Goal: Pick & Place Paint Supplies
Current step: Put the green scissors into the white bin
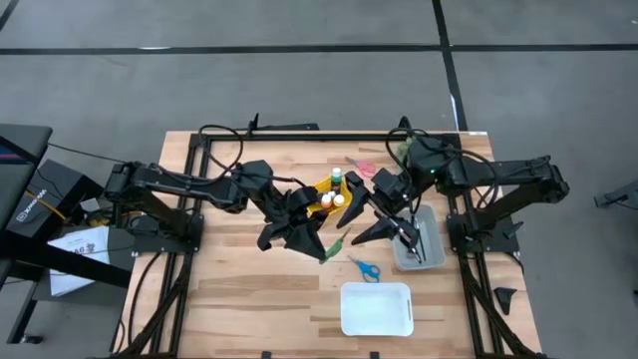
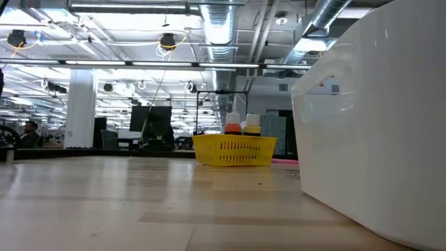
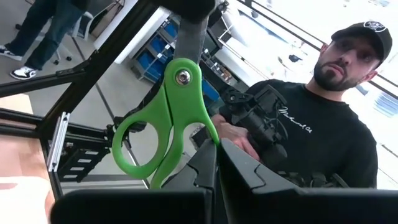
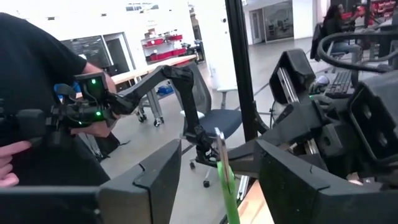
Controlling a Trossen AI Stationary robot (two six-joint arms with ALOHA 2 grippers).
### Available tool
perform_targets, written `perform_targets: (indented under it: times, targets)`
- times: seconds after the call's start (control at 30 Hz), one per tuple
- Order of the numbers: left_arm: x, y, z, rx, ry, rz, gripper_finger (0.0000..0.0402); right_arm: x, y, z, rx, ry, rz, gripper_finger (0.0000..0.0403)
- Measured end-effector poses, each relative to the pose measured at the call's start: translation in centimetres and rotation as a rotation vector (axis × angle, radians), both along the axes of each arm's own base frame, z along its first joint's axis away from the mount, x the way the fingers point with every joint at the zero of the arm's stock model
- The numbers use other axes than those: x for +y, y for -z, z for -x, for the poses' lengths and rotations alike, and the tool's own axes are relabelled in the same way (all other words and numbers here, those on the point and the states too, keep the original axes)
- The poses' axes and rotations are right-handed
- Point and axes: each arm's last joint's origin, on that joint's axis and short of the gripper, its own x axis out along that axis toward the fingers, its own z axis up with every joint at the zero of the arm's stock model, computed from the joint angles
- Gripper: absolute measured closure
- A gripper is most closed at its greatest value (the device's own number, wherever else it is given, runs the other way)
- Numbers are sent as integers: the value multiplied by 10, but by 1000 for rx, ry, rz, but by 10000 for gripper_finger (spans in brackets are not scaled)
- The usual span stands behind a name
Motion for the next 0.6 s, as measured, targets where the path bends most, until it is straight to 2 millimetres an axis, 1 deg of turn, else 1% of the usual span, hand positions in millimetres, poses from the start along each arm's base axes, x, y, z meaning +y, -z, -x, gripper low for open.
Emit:
perform_targets:
  times: [0.17,0.37,0.5,0.6]
  targets:
    - [0,0,0,0,0,0,401,0,-1,0,-5,0,1,239]
    - [0,0,0,1,0,0,401,0,-1,0,-8,0,5,298]
    - [0,0,0,1,0,0,401,0,-1,0,-18,-1,16,343]
    - [1,0,0,2,-4,1,401,0,-1,0,-28,0,26,387]
